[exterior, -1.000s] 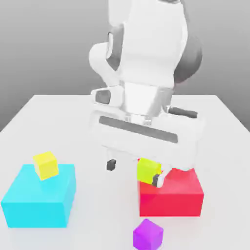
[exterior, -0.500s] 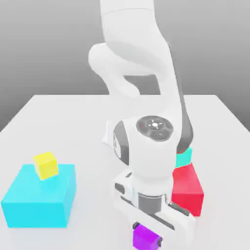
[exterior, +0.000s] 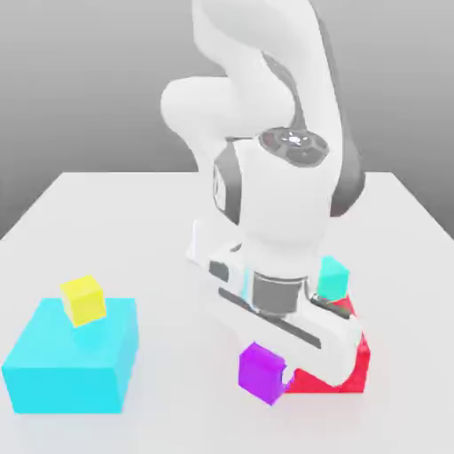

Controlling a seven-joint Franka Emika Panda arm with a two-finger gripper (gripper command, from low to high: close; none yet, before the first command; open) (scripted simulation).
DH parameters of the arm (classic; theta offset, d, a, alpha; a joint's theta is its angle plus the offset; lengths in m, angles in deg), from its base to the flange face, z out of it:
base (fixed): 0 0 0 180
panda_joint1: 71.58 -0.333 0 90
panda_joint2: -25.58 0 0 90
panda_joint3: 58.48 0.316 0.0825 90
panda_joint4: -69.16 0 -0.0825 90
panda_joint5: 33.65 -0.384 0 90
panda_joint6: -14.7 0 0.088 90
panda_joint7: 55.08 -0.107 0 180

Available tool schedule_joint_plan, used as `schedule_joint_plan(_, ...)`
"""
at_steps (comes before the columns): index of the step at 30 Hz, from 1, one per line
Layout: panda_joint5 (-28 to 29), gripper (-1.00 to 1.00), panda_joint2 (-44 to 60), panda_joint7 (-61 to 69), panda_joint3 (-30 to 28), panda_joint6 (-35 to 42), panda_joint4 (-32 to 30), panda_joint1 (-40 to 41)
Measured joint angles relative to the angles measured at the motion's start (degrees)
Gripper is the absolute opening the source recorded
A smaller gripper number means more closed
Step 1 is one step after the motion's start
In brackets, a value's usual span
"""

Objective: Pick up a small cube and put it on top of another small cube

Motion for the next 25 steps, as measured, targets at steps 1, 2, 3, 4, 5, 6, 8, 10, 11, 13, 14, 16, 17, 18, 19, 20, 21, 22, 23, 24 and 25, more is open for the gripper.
schedule_joint_plan(1, -0.52, -1.00, -1.92, 0.26, 0.18, 1.00, -0.97, -0.20)
schedule_joint_plan(2, -1.15, -1.00, -3.86, 0.57, 0.13, 1.94, -1.95, -0.60)
schedule_joint_plan(3, -1.90, -1.00, -5.83, 0.99, 0.07, 2.91, -2.93, -0.93)
schedule_joint_plan(4, -2.74, -1.00, -7.81, 1.47, -0.01, 3.86, -3.92, -1.26)
schedule_joint_plan(5, -3.66, -1.00, -9.81, 2.01, -0.10, 4.79, -4.91, -1.60)
schedule_joint_plan(6, -4.66, -1.00, -11.83, 2.57, -0.17, 5.67, -5.92, -1.97)
schedule_joint_plan(8, -6.76, -1.00, -15.89, 3.82, -0.64, 7.49, -7.91, -3.12)
schedule_joint_plan(10, -9.06, -1.00, -20.00, 5.22, -1.18, 9.26, -9.93, -4.39)
schedule_joint_plan(11, -10.23, -1.00, -22.06, 5.93, -1.53, 10.13, -10.94, -5.11)
schedule_joint_plan(13, -12.68, -1.00, -26.20, 7.42, -2.18, 11.88, -12.95, -6.53)
schedule_joint_plan(14, -13.87, -1.00, -28.27, 8.15, -2.66, 12.73, -13.97, -7.38)
schedule_joint_plan(16, -16.01, -1.00, -31.74, 9.43, -3.57, 13.83, -15.93, -9.01)
schedule_joint_plan(17, -16.63, -1.00, -31.48, 9.78, -3.46, 12.76, -16.68, -9.15)
schedule_joint_plan(18, -16.89, -1.00, -30.39, 9.89, -3.32, 10.94, -17.35, -9.21)
schedule_joint_plan(19, -17.02, -1.00, -28.87, 9.91, -3.13, 8.78, -17.98, -9.18)
schedule_joint_plan(20, -17.08, -1.00, -27.16, 9.91, -2.90, 6.48, -18.58, -9.11)
schedule_joint_plan(21, -17.10, -1.00, -25.34, 9.85, -2.68, 4.05, -19.17, -9.04)
schedule_joint_plan(22, -17.11, 1.00, -23.63, 9.79, -2.51, 1.79, -19.72, -8.99)
schedule_joint_plan(23, -17.11, 1.00, -23.63, 9.79, -2.51, 1.79, -19.72, -8.99)
schedule_joint_plan(24, -17.11, 1.00, -23.63, 9.79, -2.51, 1.79, -19.72, -8.99)
schedule_joint_plan(25, -17.11, 1.00, -23.63, 9.79, -2.51, 1.79, -19.72, -8.99)
